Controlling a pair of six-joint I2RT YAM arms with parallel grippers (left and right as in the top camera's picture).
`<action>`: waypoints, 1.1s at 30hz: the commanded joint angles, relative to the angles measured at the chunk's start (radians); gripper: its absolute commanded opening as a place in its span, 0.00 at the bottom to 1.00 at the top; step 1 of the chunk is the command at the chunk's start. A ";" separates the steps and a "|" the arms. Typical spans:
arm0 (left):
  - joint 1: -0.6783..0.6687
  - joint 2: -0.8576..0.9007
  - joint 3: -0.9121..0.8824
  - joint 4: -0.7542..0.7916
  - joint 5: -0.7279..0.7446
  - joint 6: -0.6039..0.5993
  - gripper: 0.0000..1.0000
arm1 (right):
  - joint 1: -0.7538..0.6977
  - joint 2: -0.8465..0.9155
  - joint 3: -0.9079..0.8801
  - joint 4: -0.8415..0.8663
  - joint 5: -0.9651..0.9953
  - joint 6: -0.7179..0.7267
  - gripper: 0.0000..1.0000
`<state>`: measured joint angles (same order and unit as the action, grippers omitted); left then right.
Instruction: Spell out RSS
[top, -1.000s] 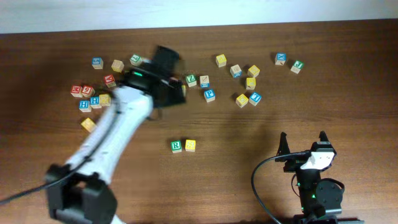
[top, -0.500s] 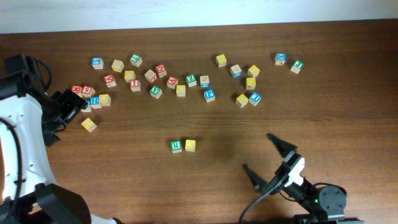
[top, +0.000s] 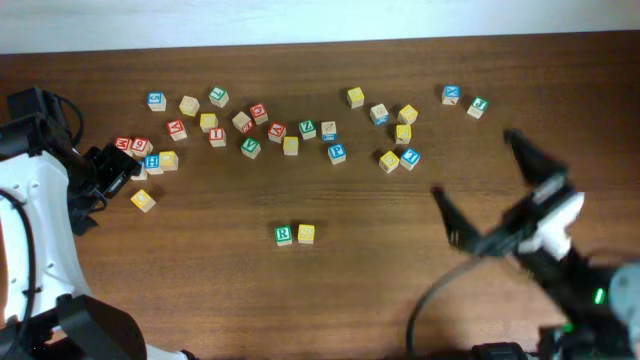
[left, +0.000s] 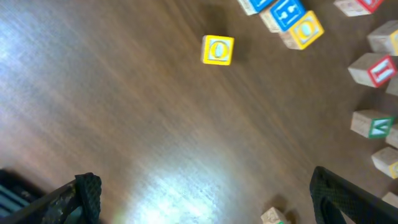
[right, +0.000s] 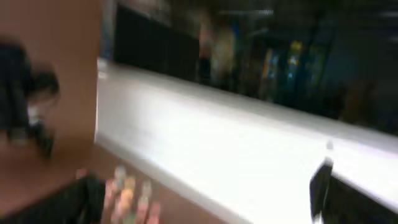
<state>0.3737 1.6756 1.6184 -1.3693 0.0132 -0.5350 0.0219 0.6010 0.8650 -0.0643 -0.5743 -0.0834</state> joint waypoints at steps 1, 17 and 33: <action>0.002 -0.006 0.002 -0.001 -0.001 -0.002 0.99 | -0.002 0.317 0.393 -0.380 0.034 -0.194 0.98; 0.002 -0.006 0.002 -0.001 -0.001 -0.002 0.99 | 0.031 1.611 1.182 -0.968 0.475 0.009 0.98; 0.002 -0.006 0.002 -0.001 -0.001 -0.002 0.99 | 0.094 1.803 1.171 -0.739 0.561 -0.228 0.77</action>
<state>0.3737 1.6756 1.6176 -1.3701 0.0120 -0.5350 0.1192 2.3810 2.0327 -0.8001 -0.0227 -0.3008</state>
